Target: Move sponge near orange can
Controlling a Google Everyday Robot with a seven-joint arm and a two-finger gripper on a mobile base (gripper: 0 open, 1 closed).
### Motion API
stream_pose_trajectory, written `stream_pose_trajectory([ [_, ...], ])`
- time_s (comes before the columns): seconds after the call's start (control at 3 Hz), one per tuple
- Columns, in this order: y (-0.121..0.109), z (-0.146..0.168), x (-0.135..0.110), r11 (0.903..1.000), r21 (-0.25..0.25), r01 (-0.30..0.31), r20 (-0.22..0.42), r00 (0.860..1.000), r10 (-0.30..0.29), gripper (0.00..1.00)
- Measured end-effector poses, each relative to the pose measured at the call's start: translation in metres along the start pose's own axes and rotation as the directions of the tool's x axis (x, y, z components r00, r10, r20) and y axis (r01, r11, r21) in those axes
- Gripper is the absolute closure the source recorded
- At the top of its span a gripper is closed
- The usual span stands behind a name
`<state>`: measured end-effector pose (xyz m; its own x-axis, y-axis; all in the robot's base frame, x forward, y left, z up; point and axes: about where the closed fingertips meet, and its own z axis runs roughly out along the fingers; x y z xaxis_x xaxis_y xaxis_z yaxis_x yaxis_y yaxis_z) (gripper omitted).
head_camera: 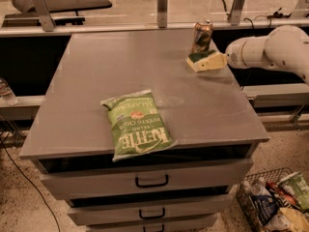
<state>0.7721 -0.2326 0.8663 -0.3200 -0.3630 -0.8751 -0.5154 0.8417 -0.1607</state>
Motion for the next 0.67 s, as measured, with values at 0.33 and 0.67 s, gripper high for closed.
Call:
stream_pose_trajectory([
  [0.33,-0.029,-0.038,-0.006,0.9992,0.040,0.004,0.028,1.000,-0.005,0.00],
  [0.67,-0.054,-0.090,-0.012,0.9981,0.061,0.003,0.076,0.997,-0.007,0.00],
])
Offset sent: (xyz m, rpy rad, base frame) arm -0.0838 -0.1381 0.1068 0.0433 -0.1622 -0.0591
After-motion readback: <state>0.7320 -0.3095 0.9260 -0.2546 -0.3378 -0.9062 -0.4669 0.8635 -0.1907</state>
